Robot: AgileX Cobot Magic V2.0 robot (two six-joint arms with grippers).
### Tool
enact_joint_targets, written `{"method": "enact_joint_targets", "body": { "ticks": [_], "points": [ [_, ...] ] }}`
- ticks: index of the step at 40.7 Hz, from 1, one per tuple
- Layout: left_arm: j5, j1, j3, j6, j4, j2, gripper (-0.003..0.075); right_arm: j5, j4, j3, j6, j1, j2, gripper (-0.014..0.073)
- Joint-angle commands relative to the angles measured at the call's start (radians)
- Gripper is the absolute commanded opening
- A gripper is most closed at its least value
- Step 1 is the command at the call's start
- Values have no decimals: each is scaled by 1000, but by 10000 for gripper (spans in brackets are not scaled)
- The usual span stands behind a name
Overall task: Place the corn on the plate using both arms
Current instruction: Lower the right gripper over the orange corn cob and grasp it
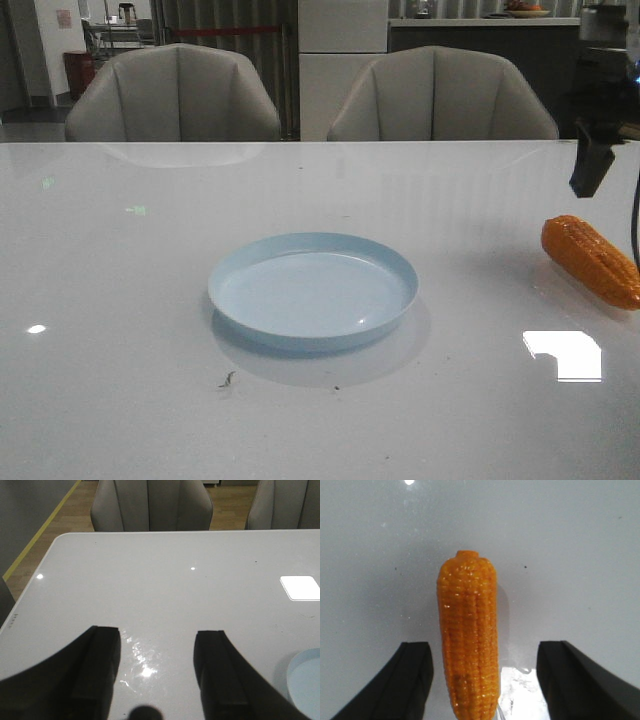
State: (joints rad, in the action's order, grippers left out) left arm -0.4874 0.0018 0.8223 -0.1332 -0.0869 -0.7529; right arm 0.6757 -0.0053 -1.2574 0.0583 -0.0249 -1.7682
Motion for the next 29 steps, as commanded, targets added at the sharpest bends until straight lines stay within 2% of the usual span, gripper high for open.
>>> {"method": "enact_joint_targets", "body": {
  "ticks": [1, 9, 20, 23, 29],
  "points": [
    [66, -1, -9, 4, -13, 49, 407, 2, -12, -48, -41, -7, -8, 550],
    [-14, -1, -17, 4, -13, 64, 407, -11, -11, -48, -41, -12, -79, 550],
    [-16, -1, -17, 4, -13, 64, 407, -33, -11, -48, -42, -14, -138, 546],
    [-16, -1, -17, 4, -13, 64, 407, -28, -11, -48, -42, -15, -139, 505],
    [-16, -1, -17, 4, -13, 64, 407, -20, -12, -70, -43, -15, -138, 329]
  ]
}}
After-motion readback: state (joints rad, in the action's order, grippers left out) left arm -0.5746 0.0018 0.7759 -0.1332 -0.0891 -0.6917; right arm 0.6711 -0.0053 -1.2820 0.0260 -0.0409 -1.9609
